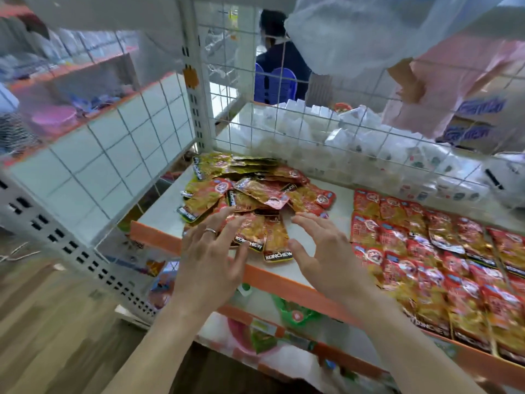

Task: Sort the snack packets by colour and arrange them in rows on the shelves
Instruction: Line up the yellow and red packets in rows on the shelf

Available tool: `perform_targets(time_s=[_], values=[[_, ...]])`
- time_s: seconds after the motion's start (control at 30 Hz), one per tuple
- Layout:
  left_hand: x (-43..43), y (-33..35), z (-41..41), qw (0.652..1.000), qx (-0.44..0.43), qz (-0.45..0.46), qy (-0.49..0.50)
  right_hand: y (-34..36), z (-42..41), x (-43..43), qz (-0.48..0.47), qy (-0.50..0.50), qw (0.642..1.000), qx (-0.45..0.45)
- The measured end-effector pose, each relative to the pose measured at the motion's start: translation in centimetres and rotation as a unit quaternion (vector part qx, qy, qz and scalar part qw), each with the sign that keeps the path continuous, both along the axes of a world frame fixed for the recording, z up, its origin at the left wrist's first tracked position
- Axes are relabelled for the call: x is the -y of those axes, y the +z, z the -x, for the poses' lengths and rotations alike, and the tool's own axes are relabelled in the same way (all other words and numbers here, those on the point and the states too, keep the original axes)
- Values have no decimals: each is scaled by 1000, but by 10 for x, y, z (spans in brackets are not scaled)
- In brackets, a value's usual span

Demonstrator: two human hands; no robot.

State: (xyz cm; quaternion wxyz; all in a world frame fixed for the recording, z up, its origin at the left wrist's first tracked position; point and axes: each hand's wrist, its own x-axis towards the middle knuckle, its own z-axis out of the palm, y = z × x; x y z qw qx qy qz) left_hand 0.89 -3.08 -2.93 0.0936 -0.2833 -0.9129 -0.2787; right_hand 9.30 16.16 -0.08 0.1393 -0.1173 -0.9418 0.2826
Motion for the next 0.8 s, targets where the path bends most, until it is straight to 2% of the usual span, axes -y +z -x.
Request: perform_targets(time_s=[0.23, 0.43, 0.8], values=[[0, 0, 6, 1000, 9, -7, 5, -2, 10, -3, 13, 26, 1000, 6], [-7, 5, 9, 999, 22, 25, 29, -2, 23, -14, 36, 42, 998, 24], [-21, 7, 25, 997, 25, 16, 71, 0, 56, -34, 25, 73, 997, 25]])
